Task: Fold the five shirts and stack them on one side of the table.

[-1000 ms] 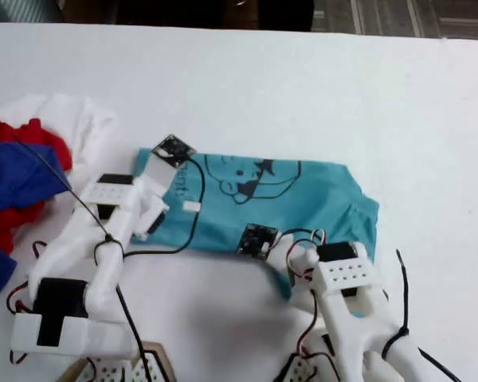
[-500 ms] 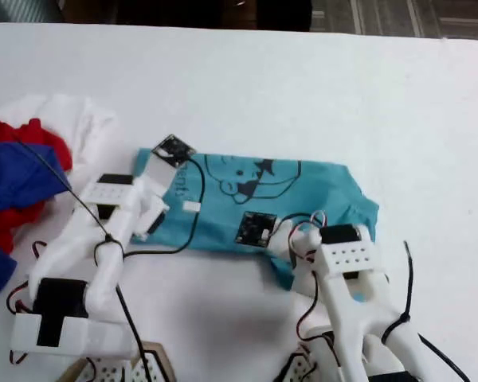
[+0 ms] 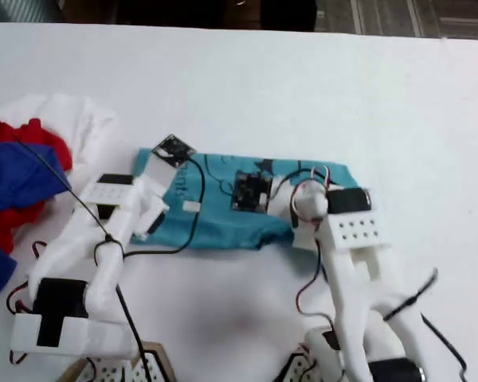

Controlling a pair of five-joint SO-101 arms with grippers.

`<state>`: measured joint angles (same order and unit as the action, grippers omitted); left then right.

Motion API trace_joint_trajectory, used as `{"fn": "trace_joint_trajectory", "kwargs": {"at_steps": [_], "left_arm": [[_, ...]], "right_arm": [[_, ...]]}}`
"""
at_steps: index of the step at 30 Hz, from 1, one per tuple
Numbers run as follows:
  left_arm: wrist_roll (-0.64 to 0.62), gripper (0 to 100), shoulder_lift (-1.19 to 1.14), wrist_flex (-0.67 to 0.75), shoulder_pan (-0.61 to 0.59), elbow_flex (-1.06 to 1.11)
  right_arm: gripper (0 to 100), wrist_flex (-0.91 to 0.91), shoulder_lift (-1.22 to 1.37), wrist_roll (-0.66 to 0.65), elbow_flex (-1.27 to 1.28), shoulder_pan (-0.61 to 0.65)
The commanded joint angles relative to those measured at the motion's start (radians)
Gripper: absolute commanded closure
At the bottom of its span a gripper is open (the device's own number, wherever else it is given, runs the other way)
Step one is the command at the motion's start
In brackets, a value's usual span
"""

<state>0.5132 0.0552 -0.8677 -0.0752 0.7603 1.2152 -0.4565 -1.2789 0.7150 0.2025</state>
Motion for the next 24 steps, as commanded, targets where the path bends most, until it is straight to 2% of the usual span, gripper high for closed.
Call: {"fn": "trace_joint_trajectory", "kwargs": {"at_steps": [1,17,22,24], "left_arm": [[-0.008,97,0.018,0.005,-0.015,0.002],[-0.009,97,0.018,0.005,-0.015,0.002],[-0.009,97,0.018,0.005,-0.015,0.002],[-0.009,97,0.018,0.005,-0.015,0.002]], "right_arm": [[97.8,-0.027,0.125,-0.005,-0.120,-0.008],[96.8,-0.019,0.604,0.006,-0.497,-0.070],[79.4,-0.019,0.664,0.133,-0.598,-0.073],[75.4,-0.019,0.665,0.173,-0.640,-0.070]]}}
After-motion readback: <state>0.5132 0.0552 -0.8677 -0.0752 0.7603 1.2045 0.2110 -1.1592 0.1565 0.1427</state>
